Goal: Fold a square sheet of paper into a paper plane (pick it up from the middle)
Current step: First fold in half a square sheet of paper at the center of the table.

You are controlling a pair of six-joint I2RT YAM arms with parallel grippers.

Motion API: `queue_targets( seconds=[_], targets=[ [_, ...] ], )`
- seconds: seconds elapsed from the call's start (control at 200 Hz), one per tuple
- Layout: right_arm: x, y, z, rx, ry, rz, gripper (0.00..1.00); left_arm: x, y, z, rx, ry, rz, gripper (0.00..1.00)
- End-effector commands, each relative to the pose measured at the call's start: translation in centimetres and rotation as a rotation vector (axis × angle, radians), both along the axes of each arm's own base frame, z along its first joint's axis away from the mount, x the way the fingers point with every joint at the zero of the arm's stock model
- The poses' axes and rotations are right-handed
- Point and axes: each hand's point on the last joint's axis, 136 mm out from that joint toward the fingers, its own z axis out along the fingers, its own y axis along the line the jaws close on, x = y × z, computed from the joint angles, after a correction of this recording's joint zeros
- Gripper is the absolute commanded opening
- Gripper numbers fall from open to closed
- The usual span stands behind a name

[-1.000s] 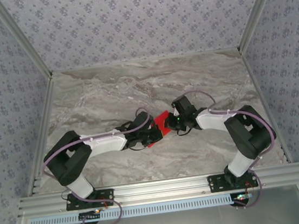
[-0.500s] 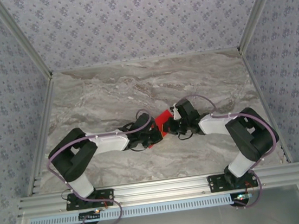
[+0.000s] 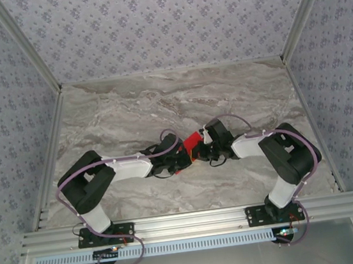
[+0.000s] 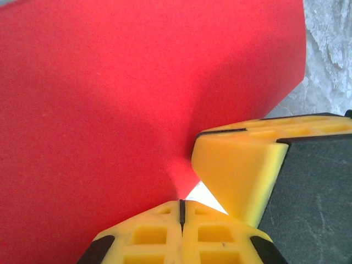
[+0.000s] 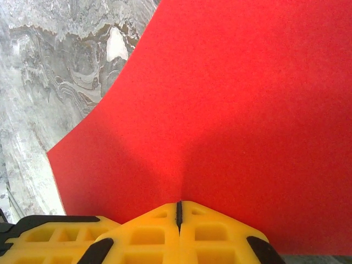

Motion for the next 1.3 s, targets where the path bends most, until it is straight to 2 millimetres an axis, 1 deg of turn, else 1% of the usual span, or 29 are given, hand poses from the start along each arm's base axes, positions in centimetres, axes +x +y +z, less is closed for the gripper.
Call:
queue_targets(
  seconds=[0.0,0.215,0.395,0.61,0.71,0.794,0.864,1.069,1.119,1.199,1.294],
  targets=[
    [-0.6,0.1,-0.6,-0.009,0.004,0.023,0.0,0.9,-0.3,0.2,0.011,-0.022,0.032,0.0],
    [-0.5,0.2,0.1,0.009,-0.009,0.027,0.0,0.4,0.2,-1.2,0.04,0.005,0.029,0.0],
    [-0.6,0.7,0.9,0.042,-0.031,0.041,0.0,0.2,0.5,-1.5,0.056,0.015,0.032,0.0],
    [-1.0,0.4,-0.5,0.012,-0.002,0.037,0.0,-0.1,1.0,-2.1,0.078,0.038,0.038,0.0],
    [-0.9,-0.3,-1.4,-0.024,0.009,0.022,0.0,-0.3,1.4,-2.5,0.103,0.055,0.045,0.0],
    [-0.6,-1.4,-2.1,-0.052,0.015,0.003,0.0,-0.6,2.0,-3.0,0.133,0.079,0.056,0.0],
    [-0.1,-2.8,-2.6,-0.076,0.02,-0.026,0.0,-0.9,2.6,-3.4,0.156,0.102,0.064,0.0],
    [1.7,-8.7,-3.5,-0.127,0.031,-0.155,0.0,-1.7,4.6,-4.8,0.208,0.164,0.103,0.0],
    [2.1,-9.8,-3.5,-0.135,0.04,-0.183,0.0,-1.7,5.3,-5.1,0.233,0.173,0.111,0.0],
    [2.6,-11.5,-3.5,-0.142,0.052,-0.236,0.0,-1.6,5.6,-5.3,0.242,0.181,0.099,0.0],
    [3.5,-12.9,-2.8,-0.14,0.04,-0.294,0.0,-1.4,5.9,-5.3,0.246,0.182,0.089,0.0]
  ],
)
